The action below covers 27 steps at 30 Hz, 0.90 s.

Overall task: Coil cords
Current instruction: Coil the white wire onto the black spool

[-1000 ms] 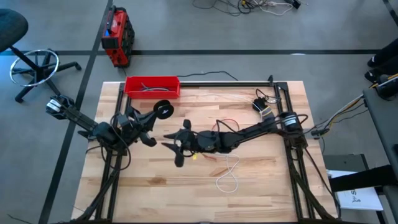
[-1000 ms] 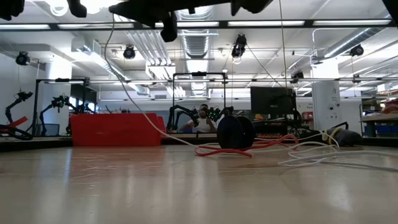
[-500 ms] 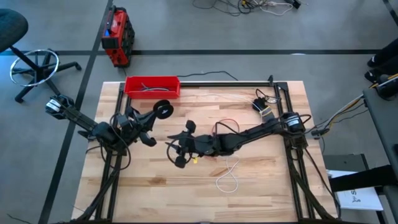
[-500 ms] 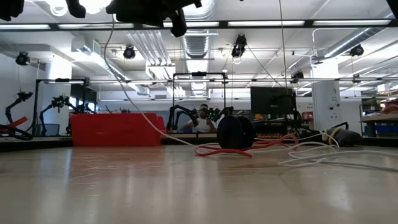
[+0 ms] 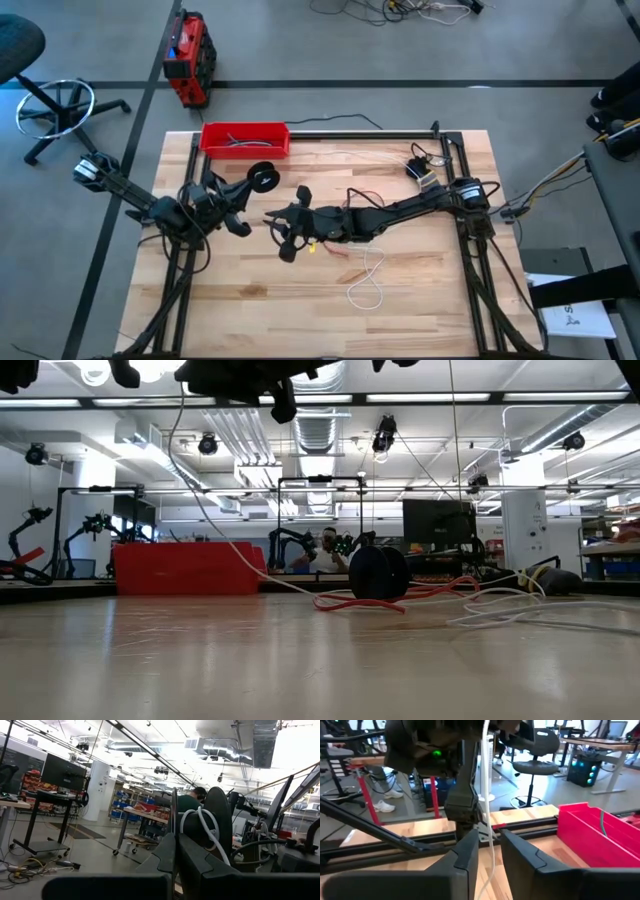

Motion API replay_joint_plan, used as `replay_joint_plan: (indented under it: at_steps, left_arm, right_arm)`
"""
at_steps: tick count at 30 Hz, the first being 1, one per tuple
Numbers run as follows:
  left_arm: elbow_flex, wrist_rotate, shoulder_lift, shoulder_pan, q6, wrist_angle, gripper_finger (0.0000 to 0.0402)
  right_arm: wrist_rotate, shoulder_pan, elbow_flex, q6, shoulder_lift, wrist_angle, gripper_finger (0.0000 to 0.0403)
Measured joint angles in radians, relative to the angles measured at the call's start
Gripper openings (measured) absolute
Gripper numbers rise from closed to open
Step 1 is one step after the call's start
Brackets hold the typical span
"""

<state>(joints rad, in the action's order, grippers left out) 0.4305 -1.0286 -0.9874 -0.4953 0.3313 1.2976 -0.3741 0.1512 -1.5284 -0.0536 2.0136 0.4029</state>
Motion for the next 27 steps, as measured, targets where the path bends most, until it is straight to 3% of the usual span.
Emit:
replay_joint_plan:
  at_steps: [16, 27]
  left_arm:
    - [0.0, 0.052, 0.0, -0.002, -0.083, 0.0, 0.0]
    - [-0.001, 0.053, 0.002, -0.046, -0.054, -0.089, 0.0]
  right_arm:
    - [0.055, -0.026, 0.0, -0.024, 0.0, -0.055, 0.0003]
    - [-0.151, -0.027, 0.002, -0.02, -0.179, -0.476, 0.0]
